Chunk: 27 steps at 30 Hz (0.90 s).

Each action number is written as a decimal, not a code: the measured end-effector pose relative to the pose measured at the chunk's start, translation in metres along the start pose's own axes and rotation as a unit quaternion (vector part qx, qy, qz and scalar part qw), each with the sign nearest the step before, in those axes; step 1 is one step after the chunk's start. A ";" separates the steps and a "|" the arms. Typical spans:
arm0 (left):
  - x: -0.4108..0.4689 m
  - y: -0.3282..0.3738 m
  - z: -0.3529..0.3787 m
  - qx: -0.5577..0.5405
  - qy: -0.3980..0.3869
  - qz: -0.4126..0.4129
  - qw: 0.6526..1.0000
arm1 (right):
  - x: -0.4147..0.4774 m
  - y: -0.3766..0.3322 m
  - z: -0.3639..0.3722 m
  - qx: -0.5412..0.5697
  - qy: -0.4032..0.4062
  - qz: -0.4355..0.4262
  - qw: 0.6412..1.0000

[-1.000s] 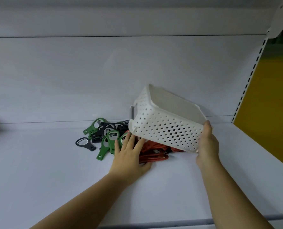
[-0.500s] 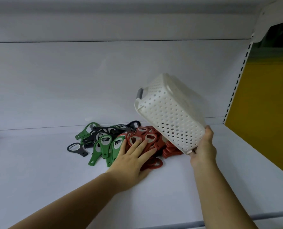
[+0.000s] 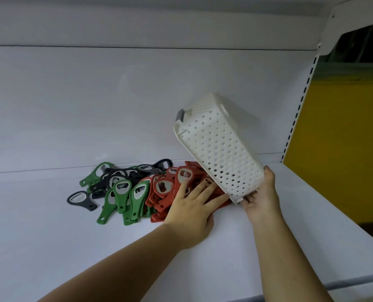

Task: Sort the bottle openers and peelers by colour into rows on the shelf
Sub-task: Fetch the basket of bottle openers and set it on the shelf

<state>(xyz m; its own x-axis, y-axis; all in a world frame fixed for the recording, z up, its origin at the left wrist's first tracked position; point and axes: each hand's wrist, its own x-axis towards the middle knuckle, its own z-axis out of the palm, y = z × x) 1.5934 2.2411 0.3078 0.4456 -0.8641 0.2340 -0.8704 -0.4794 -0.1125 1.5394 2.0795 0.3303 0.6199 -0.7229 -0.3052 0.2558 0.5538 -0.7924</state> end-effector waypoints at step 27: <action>-0.016 0.007 -0.015 -0.221 0.184 0.001 0.958 | -0.007 -0.011 -0.011 0.054 0.107 -0.223 0.967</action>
<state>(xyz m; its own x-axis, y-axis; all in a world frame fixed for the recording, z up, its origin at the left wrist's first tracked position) 1.5774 2.2542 0.3182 0.4106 -0.7132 0.5681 -0.9111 -0.2957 0.2872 1.5238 2.0743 0.3351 0.2651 -0.9625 -0.0580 0.5445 0.1991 -0.8148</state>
